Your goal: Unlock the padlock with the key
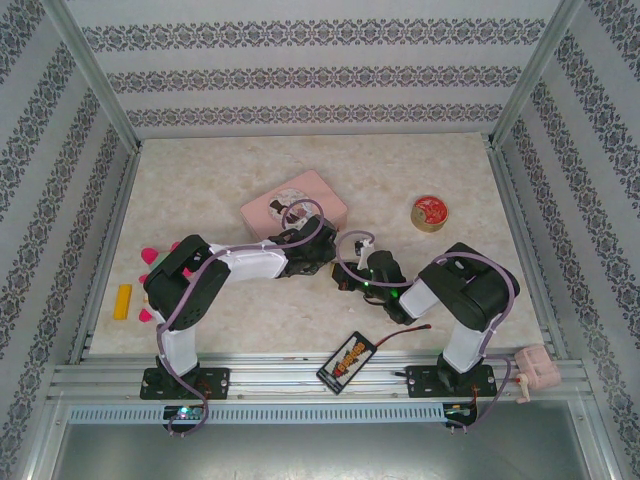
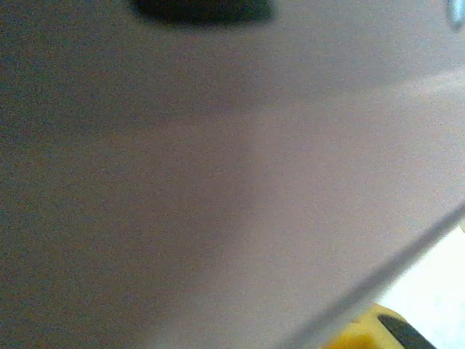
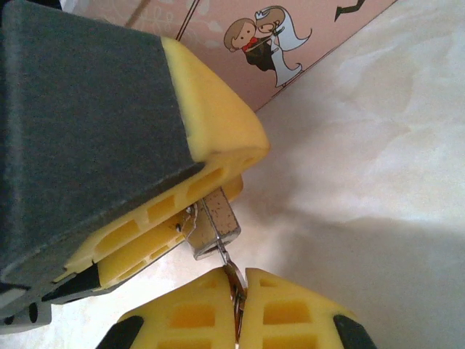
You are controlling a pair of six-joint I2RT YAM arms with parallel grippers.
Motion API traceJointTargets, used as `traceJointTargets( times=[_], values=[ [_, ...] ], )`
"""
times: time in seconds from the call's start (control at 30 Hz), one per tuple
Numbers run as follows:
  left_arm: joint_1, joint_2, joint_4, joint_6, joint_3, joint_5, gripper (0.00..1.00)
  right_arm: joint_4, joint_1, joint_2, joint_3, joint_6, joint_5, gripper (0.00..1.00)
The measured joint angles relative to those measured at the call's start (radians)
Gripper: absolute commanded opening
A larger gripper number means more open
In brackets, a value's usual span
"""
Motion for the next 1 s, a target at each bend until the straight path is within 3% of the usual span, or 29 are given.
traceJointTargets(
  times=[1.0],
  values=[
    [0.0, -0.031, 0.064, -0.023, -0.055, 0.015, 0.1, 0.161, -0.022, 0.052, -0.051, 0.004, -0.054, 0.0]
  ],
)
